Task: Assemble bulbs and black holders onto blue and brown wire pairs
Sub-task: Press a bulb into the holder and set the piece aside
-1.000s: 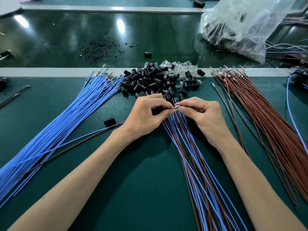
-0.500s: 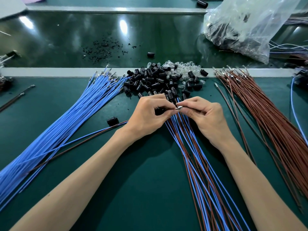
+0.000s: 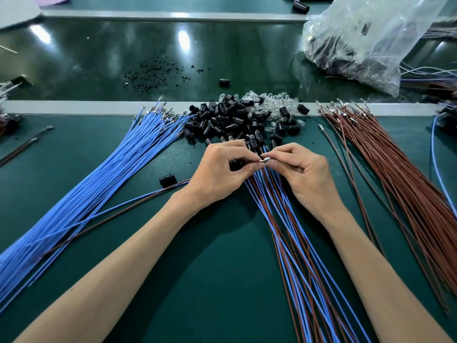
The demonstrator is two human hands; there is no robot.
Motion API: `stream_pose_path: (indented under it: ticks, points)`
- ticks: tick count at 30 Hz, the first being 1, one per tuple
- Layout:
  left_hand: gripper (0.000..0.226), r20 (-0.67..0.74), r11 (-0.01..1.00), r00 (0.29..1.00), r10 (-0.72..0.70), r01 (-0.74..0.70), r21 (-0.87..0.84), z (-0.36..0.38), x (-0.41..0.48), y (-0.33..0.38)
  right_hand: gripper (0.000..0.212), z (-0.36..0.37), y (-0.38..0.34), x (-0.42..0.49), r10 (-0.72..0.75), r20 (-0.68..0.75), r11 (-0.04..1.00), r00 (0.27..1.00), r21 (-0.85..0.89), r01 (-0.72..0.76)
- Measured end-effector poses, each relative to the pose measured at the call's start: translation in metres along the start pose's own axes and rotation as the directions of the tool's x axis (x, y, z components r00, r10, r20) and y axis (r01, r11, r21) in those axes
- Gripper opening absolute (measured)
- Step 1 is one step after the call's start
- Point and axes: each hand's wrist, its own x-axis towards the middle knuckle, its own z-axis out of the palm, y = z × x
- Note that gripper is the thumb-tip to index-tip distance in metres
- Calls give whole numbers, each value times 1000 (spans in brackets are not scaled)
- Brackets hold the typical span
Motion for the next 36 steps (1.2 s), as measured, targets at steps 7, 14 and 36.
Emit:
stream_pose_path:
  ticks: [7,14,36]
  points:
    - [5,-10,1000,1000,-7,6,-9,1,1,-1,22,4,2,0,-54,-21,996,998,-73,52]
    - [5,0,1000,1000,-5,5,-14,0,0,-2,20,3,1,0,-91,-52,992,994,-90,86]
    - [3,-23,997,999,-49,48,-57,-1,0,4,24,2,-9,-3,-80,-69,997,994,-30,78]
